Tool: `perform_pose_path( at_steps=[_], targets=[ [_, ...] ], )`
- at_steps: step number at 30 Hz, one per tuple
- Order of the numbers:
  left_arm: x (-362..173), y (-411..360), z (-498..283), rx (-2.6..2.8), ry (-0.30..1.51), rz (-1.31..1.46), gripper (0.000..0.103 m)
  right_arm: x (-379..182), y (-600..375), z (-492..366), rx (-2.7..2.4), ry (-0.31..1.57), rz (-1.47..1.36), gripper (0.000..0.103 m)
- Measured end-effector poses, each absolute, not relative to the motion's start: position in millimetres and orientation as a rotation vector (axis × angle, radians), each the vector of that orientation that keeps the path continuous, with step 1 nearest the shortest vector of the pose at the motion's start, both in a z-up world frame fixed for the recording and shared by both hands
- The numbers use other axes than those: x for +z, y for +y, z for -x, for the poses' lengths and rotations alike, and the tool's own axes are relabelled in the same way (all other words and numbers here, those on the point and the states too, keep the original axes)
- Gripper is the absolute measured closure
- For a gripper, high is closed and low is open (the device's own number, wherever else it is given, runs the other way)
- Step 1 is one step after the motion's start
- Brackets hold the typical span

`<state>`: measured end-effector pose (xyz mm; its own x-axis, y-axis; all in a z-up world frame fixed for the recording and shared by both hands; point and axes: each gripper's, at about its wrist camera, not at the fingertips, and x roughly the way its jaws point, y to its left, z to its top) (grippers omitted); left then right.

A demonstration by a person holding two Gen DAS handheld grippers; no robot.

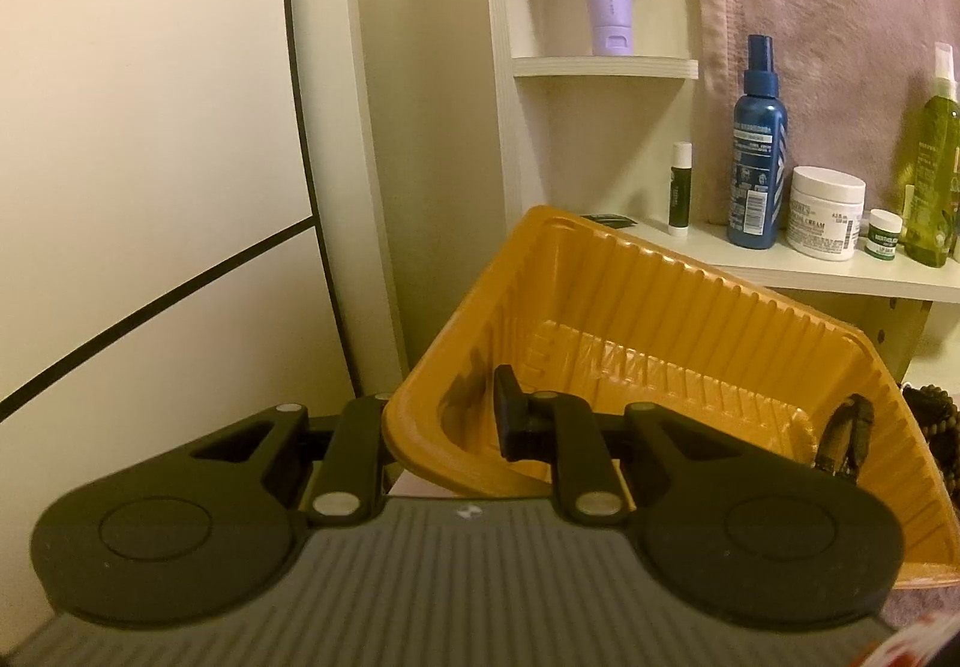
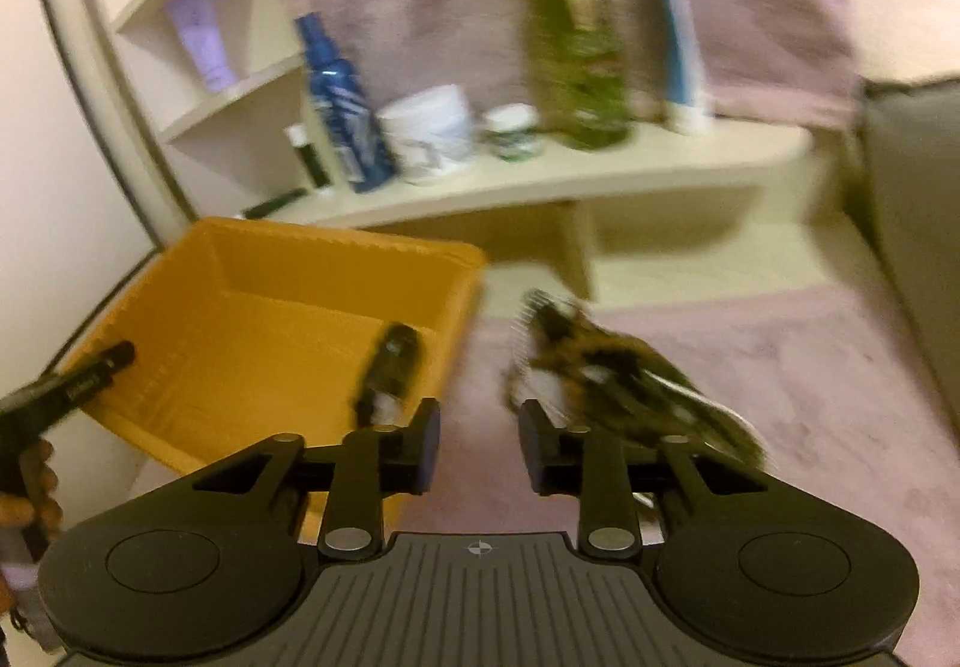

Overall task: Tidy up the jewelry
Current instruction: 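Move the right tool back to the pile and grasp a brown bead bracelet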

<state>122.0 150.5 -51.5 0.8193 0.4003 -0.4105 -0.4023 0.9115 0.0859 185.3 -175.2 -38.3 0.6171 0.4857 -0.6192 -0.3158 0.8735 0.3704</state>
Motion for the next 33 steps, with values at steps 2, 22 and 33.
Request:
perform_pose_path(
  at_steps=[2,22,33],
  targets=[
    [-51.8,150.0,-122.2,0.430,0.436,0.003,0.086,-43.1,-188.5,-177.7,0.430,0.796,-0.229,0.070],
    [-52.5,150.4,-124.6,0.429,0.444,-0.013,0.085,-76.0,-270.9,-191.6,0.253,0.834,-0.247,0.070],
    [-53.0,150.5,-124.9,0.429,0.446,-0.015,0.085,-69.9,-252.9,-193.1,0.356,0.804,-0.209,0.071]
  ],
)
